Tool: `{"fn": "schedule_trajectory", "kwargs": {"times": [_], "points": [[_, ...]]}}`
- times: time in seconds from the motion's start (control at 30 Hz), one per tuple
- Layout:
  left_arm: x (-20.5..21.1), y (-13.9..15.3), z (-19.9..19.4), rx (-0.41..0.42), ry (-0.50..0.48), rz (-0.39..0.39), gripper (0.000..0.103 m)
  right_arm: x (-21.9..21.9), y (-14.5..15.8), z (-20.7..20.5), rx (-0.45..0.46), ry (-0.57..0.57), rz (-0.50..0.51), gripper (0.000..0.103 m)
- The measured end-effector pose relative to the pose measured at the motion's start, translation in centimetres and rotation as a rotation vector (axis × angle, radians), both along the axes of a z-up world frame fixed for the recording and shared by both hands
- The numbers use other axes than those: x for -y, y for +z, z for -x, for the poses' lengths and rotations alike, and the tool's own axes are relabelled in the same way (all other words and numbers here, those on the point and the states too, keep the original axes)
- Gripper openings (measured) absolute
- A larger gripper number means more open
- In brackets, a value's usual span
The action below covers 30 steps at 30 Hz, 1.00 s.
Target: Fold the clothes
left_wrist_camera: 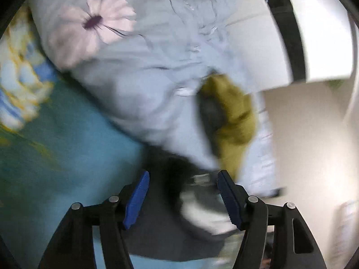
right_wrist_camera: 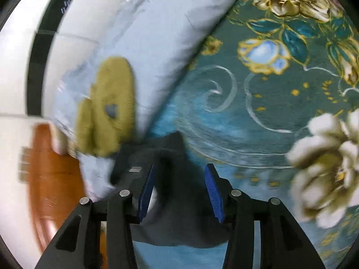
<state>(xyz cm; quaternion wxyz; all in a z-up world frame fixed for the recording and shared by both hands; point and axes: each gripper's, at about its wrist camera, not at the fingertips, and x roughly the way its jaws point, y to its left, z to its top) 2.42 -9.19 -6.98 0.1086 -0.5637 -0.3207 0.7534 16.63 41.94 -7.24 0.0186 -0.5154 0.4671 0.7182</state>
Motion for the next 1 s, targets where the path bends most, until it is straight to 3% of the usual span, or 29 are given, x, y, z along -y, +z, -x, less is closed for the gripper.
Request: {"fn": "schedule_trajectory", "kwargs": {"times": [0.13,0.17,0.23,0.33,0.43,0.53,0.6,0.67,0.7,0.73,0.77,0.83,1.0], "points": [[-2.8,-1.8,-0.8,-0.011,-0.166,0.299,0.067,1.9,-2.6,1.2,0.070,0.092,-0.054,0.047],[-3.4,-2.1,-0.7,-0.021,-0.174,0.311,0.067,2.6,-3.1,1.7,0.072,0.108,-0.054,0.047],[-4.1,-2.4,-0.2,-0.046,-0.166,0.304,0.067,3.4,-3.6,2.7,0.060,0.113,-0.048,0.047],[-4.5,-2.5,1.3,-0.043,-0.140,0.226,0.067,4.0,-3.7,4.1,0.020,0.078,-0.031,0.047],[-5.8,-2.1,2.6,-0.071,-0.162,0.180,0.069,4.6,-3.1,5.3,-0.024,0.061,-0.031,0.047],[-7.4,-2.4,3.1,-0.034,-0.242,0.147,0.069,5.1,-2.8,5.8,-0.038,0.061,-0.024,0.050],[-7.5,-2.2,2.8,-0.047,-0.238,0.148,0.069,5.0,-2.6,5.5,-0.034,0.057,-0.012,0.043],[-7.5,-1.8,2.4,-0.063,-0.228,0.152,0.067,5.0,-2.6,5.2,-0.020,0.050,-0.024,0.016],[-7.5,-1.7,2.3,-0.071,-0.223,0.154,0.066,4.9,-2.5,5.1,-0.013,0.046,-0.030,0.014],[-7.6,-1.5,2.1,-0.079,-0.218,0.155,0.045,5.0,-2.4,5.1,-0.018,0.045,-0.028,0.012],[-7.6,-1.4,1.9,-0.087,-0.213,0.157,0.014,5.1,-1.9,4.9,-0.035,0.054,-0.031,0.012],[-7.6,-1.0,2.2,-0.102,-0.196,0.211,0.011,5.2,-1.0,4.6,-0.067,0.071,-0.036,0.011],[-5.1,1.1,1.7,-0.178,-0.125,0.145,0.010,4.6,2.0,3.2,-0.152,0.106,-0.046,0.009]]}}
